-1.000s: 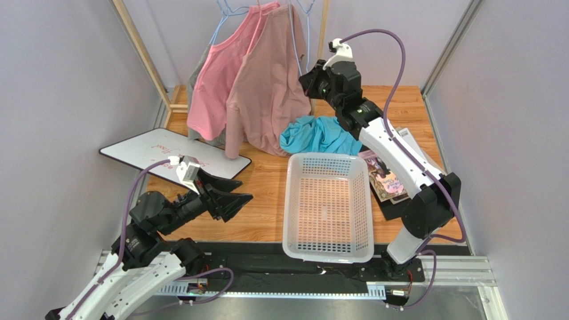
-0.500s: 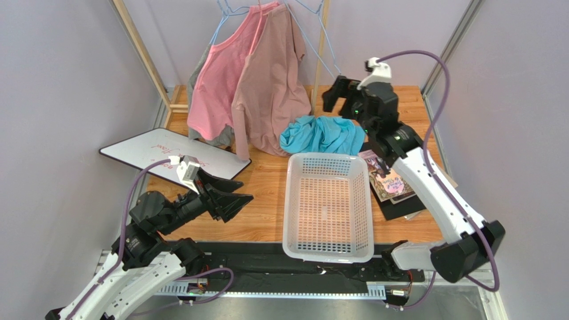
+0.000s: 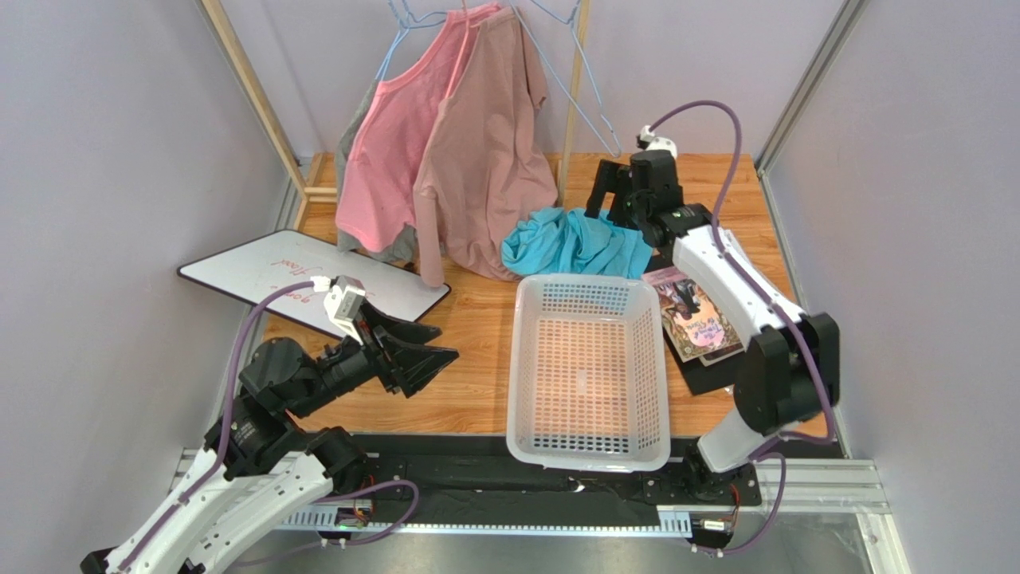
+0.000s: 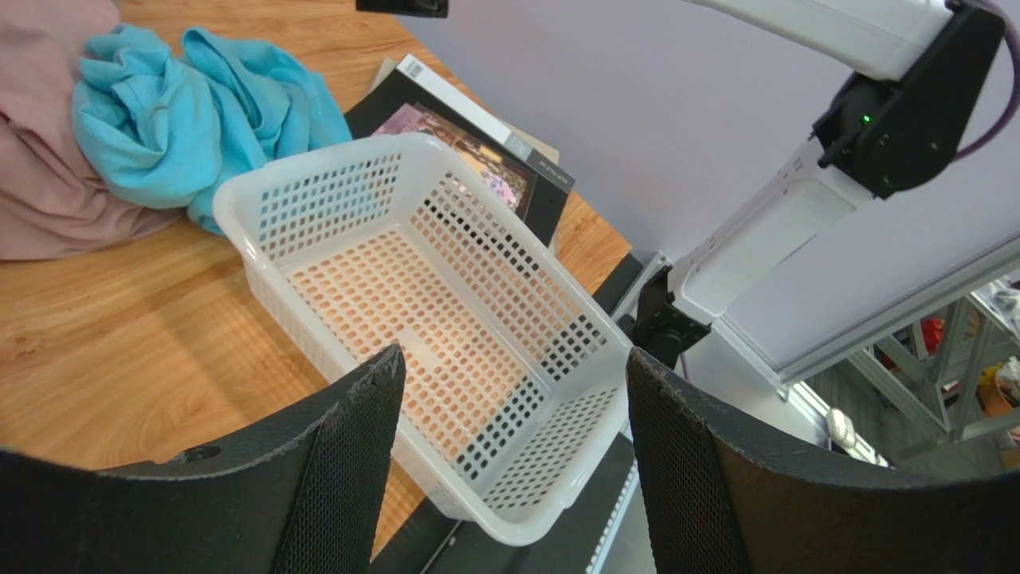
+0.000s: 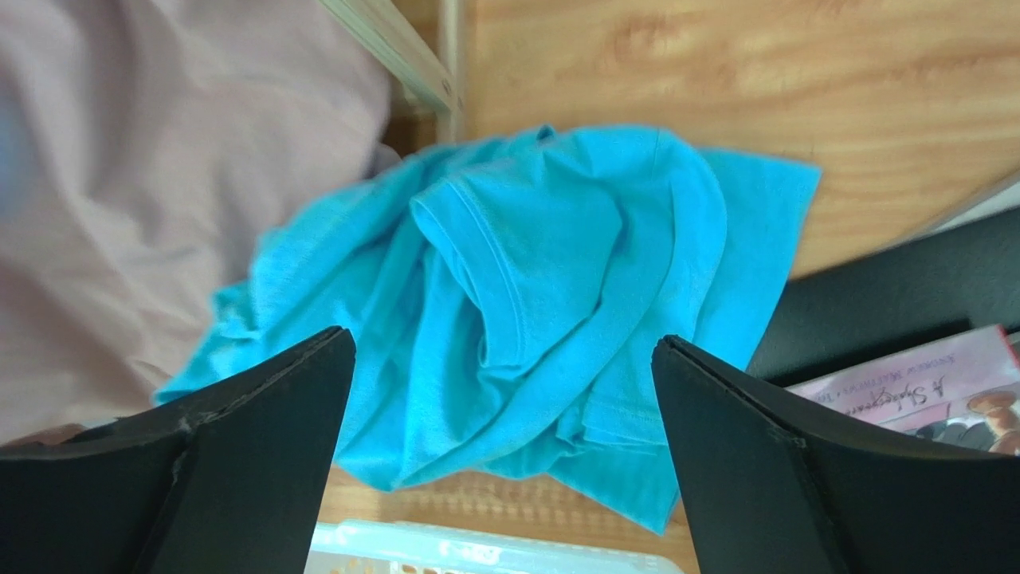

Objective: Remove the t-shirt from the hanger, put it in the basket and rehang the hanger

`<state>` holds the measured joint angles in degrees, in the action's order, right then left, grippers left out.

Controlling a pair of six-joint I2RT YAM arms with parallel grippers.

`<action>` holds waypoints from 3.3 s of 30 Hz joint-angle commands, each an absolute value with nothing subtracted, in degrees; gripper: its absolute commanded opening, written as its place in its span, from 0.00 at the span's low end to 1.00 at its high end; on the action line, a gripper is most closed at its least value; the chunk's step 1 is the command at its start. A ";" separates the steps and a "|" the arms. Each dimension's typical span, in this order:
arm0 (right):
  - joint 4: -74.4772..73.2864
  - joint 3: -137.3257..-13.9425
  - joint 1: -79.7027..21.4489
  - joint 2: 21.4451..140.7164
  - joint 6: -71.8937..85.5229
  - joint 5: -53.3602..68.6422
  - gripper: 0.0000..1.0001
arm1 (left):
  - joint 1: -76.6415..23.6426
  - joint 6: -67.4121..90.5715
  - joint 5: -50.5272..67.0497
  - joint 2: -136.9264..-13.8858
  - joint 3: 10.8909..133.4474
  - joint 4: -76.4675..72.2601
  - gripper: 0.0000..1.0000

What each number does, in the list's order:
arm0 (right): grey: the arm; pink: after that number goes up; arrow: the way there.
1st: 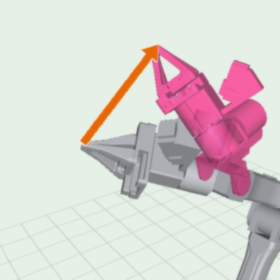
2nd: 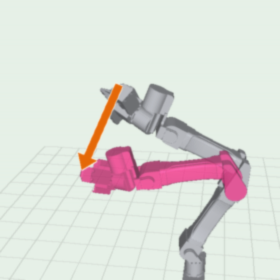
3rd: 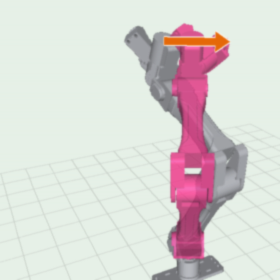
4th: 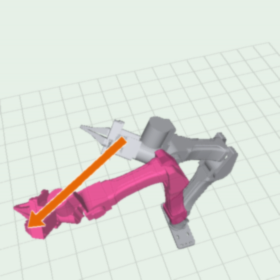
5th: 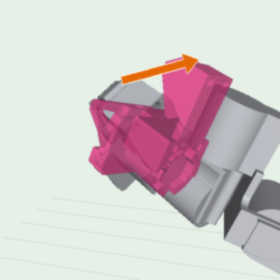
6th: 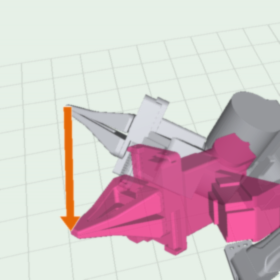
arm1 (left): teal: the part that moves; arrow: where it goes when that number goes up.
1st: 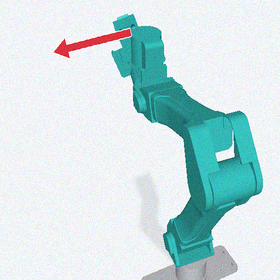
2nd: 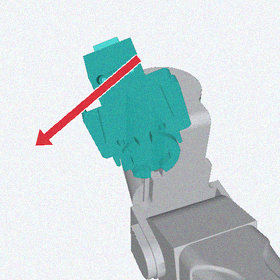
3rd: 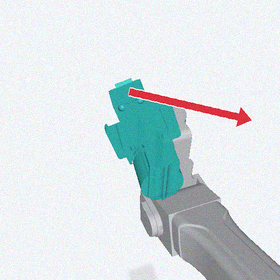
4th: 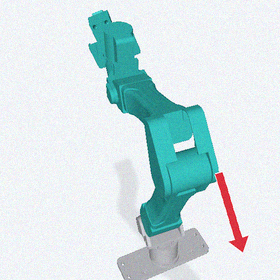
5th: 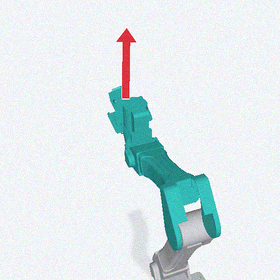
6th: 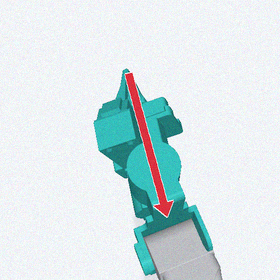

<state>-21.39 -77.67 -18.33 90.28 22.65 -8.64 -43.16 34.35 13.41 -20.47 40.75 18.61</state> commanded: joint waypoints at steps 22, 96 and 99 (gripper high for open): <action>-30.42 -84.99 -17.05 115.49 21.00 -2.72 0.81 | -43.33 37.00 15.64 -25.14 38.24 13.10 0.73; -32.09 -74.20 -21.08 48.52 33.13 25.31 0.00 | -43.33 49.83 18.81 -21.00 30.94 6.42 0.70; -28.92 -68.66 -25.21 47.73 34.10 24.27 0.00 | -43.33 50.18 19.07 -21.71 30.85 5.72 0.70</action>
<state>-36.91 -72.90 -21.50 49.34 31.09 22.72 -43.16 49.34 18.79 -20.64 31.24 8.51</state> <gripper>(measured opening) 0.026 0.706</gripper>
